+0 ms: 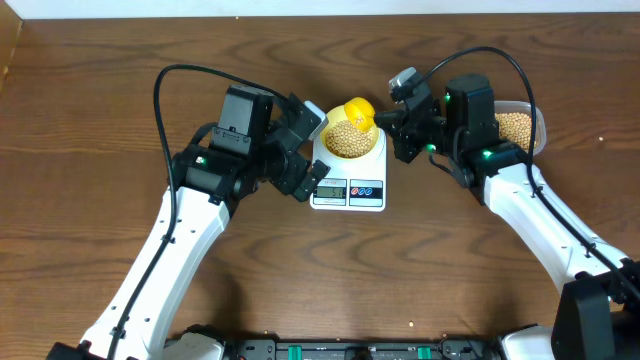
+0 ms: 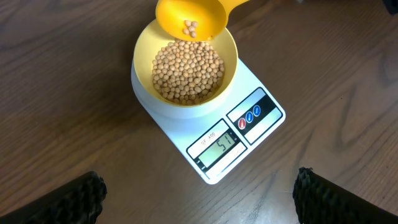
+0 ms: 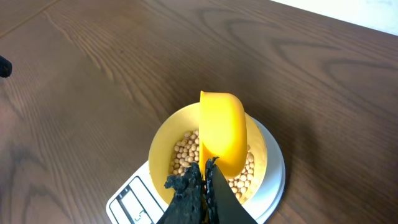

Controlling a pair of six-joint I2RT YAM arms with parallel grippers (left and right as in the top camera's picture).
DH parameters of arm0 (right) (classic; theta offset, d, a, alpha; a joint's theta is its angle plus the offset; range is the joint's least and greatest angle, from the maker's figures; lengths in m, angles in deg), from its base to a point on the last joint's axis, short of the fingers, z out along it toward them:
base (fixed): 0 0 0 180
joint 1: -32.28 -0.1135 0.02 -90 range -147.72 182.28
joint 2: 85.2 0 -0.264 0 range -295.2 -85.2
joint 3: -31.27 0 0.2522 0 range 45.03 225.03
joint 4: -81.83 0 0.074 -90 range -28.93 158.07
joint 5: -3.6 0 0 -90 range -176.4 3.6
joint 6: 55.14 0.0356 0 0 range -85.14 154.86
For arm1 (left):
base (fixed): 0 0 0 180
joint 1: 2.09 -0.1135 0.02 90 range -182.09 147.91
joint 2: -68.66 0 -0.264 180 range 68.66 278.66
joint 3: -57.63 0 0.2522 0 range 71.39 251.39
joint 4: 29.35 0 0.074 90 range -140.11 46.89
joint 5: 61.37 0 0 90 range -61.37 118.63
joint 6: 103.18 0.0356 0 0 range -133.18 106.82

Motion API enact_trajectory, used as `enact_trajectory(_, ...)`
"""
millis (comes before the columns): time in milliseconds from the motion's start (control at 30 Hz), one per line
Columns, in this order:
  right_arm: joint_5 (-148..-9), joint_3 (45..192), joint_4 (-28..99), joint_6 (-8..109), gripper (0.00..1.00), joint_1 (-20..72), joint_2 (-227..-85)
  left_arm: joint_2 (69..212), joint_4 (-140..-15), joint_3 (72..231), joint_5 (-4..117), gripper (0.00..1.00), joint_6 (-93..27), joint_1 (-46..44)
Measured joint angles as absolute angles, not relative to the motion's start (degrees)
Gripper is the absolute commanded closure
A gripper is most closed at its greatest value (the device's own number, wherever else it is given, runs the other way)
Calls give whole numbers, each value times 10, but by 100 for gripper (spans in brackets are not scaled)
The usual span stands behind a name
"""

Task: Scoop item into bowl and weigh 50g on scale
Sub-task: 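Hold the tilted yellow scoop over the bowl, shaking out soybeans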

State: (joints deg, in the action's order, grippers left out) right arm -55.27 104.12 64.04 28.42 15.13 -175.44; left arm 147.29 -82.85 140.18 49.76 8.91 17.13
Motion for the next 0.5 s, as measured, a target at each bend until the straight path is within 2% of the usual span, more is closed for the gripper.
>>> enact_trajectory(500,-553,1041,655,284,99,150,-1771,1473,-829,1402,498,2,89,171)
